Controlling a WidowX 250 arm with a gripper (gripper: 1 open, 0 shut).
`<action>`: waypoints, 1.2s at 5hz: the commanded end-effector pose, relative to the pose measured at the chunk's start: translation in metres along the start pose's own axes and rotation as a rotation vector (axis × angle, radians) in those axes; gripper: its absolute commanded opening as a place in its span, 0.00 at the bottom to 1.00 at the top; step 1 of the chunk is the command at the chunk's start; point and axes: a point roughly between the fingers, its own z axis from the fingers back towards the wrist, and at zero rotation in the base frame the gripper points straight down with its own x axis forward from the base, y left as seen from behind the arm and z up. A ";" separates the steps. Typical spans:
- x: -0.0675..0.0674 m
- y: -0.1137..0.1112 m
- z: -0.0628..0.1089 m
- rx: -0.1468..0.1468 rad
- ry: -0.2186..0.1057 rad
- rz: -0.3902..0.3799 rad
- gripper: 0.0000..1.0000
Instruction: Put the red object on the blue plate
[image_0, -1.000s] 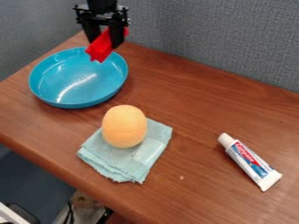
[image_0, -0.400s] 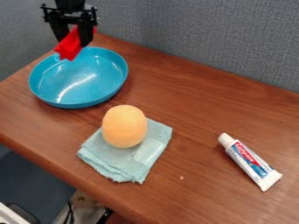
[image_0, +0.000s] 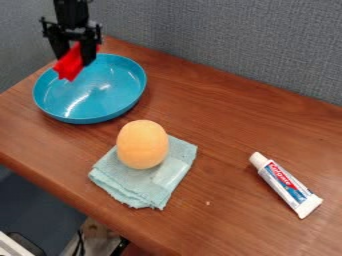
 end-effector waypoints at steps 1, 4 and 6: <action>0.004 0.017 0.014 0.052 -0.046 0.016 0.00; 0.004 0.022 0.003 0.051 -0.010 0.031 0.00; 0.002 0.023 0.006 0.043 -0.005 0.040 0.00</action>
